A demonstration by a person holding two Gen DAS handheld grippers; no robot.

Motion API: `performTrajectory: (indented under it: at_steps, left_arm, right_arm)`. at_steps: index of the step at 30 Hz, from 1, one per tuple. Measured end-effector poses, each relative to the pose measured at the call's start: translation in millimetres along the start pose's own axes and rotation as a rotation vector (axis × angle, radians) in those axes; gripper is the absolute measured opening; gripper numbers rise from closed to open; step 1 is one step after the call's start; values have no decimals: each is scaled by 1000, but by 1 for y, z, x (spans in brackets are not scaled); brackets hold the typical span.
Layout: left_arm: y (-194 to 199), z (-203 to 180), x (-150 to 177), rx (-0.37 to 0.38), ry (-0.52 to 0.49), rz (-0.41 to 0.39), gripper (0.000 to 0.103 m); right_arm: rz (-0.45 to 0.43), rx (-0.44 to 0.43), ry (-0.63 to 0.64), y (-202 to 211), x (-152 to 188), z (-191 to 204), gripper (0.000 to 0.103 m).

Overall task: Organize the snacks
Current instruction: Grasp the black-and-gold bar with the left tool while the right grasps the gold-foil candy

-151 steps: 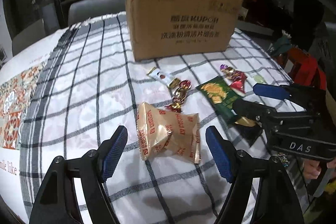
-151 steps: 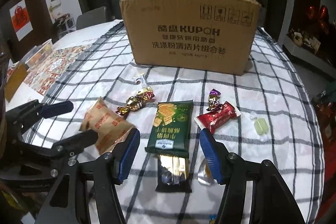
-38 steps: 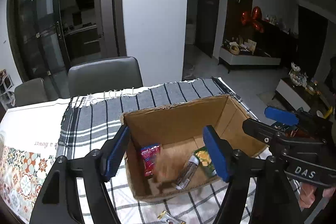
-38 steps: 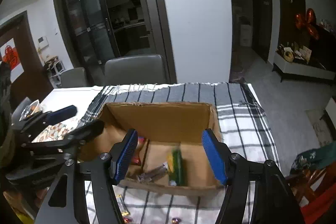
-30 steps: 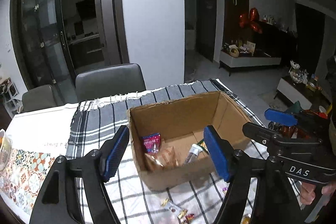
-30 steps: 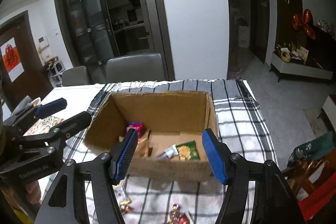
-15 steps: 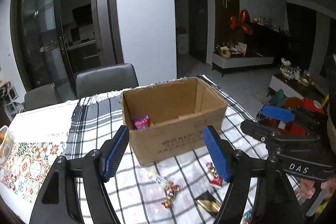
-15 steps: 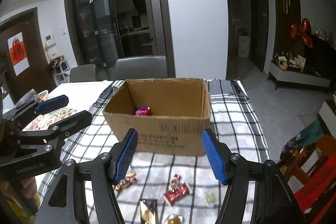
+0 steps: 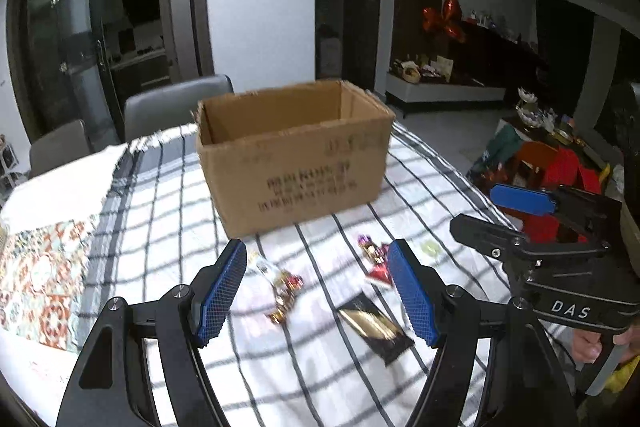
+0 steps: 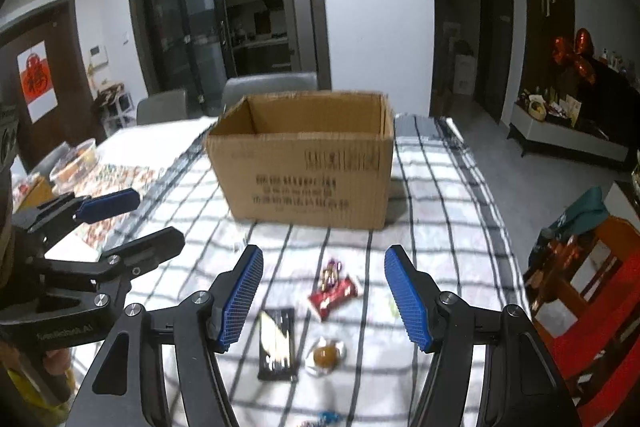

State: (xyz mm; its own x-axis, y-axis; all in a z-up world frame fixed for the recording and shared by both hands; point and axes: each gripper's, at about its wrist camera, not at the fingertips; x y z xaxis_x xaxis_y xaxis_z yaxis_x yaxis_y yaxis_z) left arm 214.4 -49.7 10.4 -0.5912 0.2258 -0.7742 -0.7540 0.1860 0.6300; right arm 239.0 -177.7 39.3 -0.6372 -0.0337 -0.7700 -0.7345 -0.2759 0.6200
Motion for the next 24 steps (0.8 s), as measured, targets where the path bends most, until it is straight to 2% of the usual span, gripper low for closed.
performTrajectory:
  at_steps: [8, 11, 24]
  left_arm:
    - [-12, -17, 37, 22, -26, 54, 72]
    - [-20, -20, 49, 33, -28, 87, 72]
    - [-60, -29, 69, 73, -20, 187, 69]
  right_arm:
    - [91, -13, 12, -12, 37, -4, 64]
    - [114, -24, -5, -19, 48, -8, 59]
    - [218, -68, -76, -61, 76, -23, 49]
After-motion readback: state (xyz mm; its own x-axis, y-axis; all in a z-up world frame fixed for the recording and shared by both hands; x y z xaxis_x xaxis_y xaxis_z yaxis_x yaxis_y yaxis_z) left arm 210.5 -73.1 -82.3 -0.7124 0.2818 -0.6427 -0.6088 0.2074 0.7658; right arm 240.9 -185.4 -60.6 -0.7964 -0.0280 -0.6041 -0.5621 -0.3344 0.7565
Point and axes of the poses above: each gripper's, at about its wrist camera, not at the fingertips, and y roughly against the way its jaws point, z to its left, x to its underside, and after that the axes turned 7 degrees about -x, right-handed
